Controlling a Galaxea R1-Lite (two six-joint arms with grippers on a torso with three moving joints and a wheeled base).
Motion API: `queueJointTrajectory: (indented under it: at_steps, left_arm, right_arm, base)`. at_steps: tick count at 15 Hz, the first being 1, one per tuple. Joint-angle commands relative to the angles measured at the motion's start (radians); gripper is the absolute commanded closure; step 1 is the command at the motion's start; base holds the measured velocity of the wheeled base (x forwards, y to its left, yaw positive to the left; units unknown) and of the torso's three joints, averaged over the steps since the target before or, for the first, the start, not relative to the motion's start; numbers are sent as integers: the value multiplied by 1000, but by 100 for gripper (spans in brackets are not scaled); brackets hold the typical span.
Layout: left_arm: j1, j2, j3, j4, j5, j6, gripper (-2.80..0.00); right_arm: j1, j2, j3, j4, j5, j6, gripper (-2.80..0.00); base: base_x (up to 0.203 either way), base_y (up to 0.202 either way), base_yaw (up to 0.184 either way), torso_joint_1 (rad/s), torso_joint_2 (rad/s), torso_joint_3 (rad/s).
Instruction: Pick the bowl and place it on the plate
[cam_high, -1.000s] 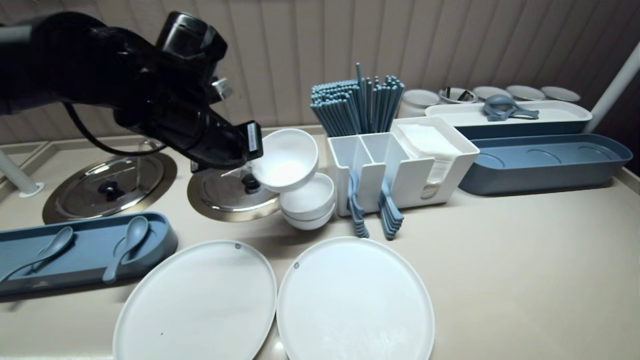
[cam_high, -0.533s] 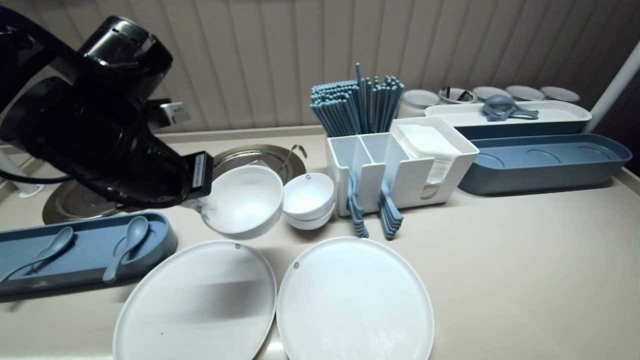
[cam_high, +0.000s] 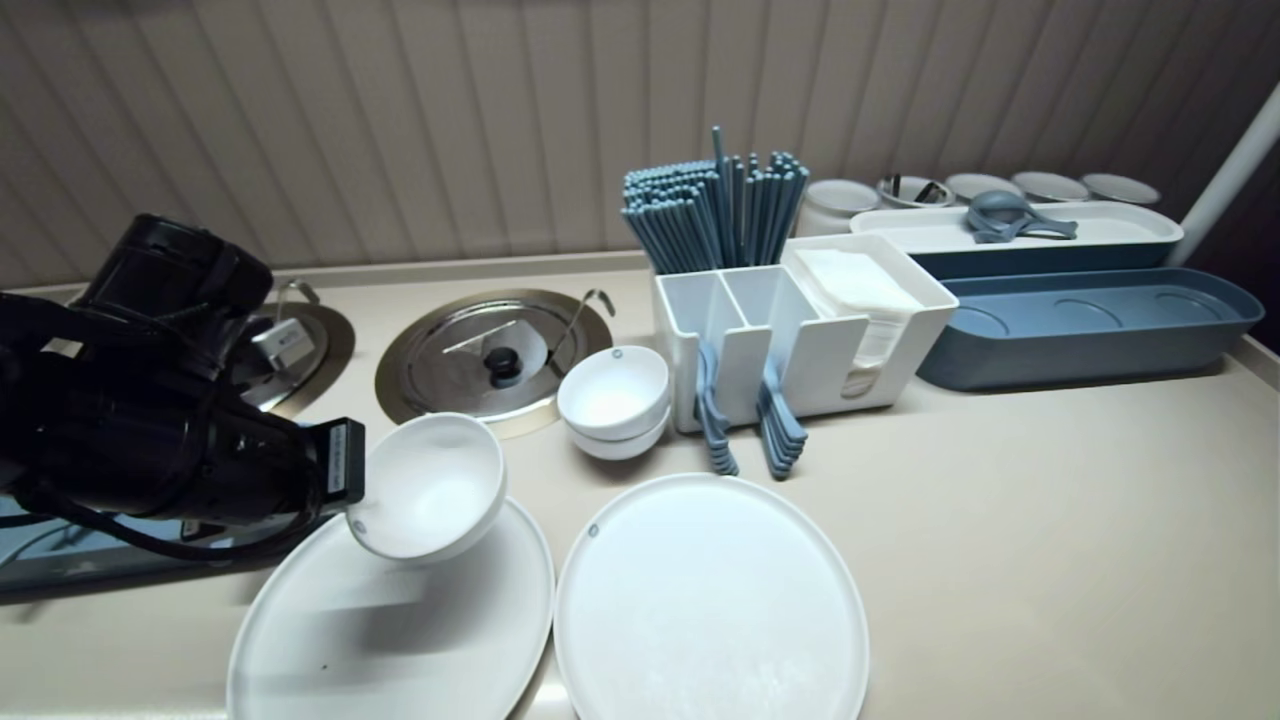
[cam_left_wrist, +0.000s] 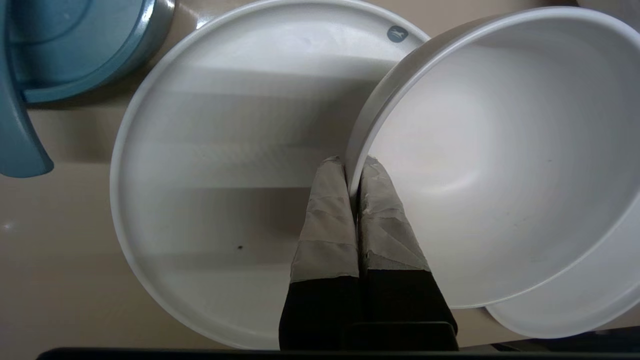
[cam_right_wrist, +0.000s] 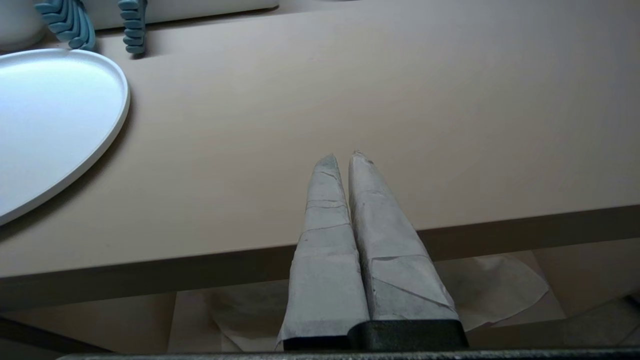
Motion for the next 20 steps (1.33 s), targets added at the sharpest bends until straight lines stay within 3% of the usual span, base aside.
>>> queueJointTrajectory:
  at_steps: [1, 5, 16, 17, 20]
  left_arm:
    - [9, 1, 47, -6, -14, -4, 0]
    - [13, 67, 55, -8, -84, -4, 0]
    - [19, 85, 65, -7, -83, 2, 0]
    - [19, 85, 65, -8, -83, 2, -280]
    - [19, 86, 61, -8, -83, 2, -280]
  right_arm:
    - [0, 1, 0, 0, 1, -1, 0]
    - [0, 1, 0, 0, 0, -1, 0]
    - [0, 1, 0, 0, 0, -1, 0]
    - [0, 1, 0, 0, 0, -1, 0]
    - [0, 1, 0, 0, -1, -1, 0]
  base:
    - [0, 0, 0, 0, 0, 0]
    - [0, 0, 0, 0, 0, 0]
    - [0, 0, 0, 0, 0, 0]
    - [0, 0, 0, 0, 0, 0]
    - [0, 0, 0, 0, 0, 0]
